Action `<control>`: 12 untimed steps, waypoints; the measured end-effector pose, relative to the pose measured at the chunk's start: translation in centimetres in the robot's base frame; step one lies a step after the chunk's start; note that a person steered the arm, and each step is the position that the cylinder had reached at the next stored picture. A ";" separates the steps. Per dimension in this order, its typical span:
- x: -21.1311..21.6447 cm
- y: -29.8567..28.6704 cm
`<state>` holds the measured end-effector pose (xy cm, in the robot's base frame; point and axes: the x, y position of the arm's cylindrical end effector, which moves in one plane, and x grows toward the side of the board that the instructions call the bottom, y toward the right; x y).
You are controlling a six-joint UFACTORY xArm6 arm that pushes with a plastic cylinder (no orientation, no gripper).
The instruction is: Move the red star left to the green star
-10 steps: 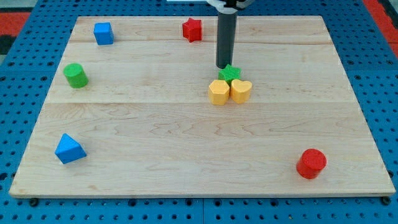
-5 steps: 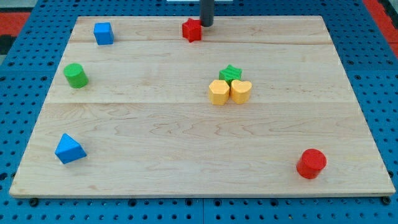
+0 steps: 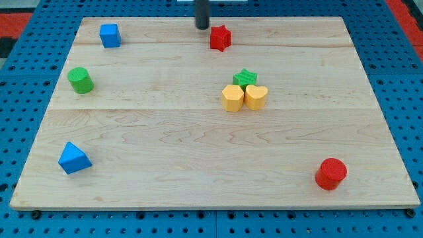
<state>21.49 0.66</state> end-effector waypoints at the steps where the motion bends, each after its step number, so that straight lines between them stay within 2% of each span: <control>1: 2.0 -1.7; 2: 5.0 -2.1; 3: 3.1 -3.5; 4: 2.6 -0.3; 6: 5.5 2.4; 7: 7.4 -2.4; 8: 9.8 -3.4; 9: 15.0 -3.0; 12: 15.9 -3.7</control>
<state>37.35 -3.03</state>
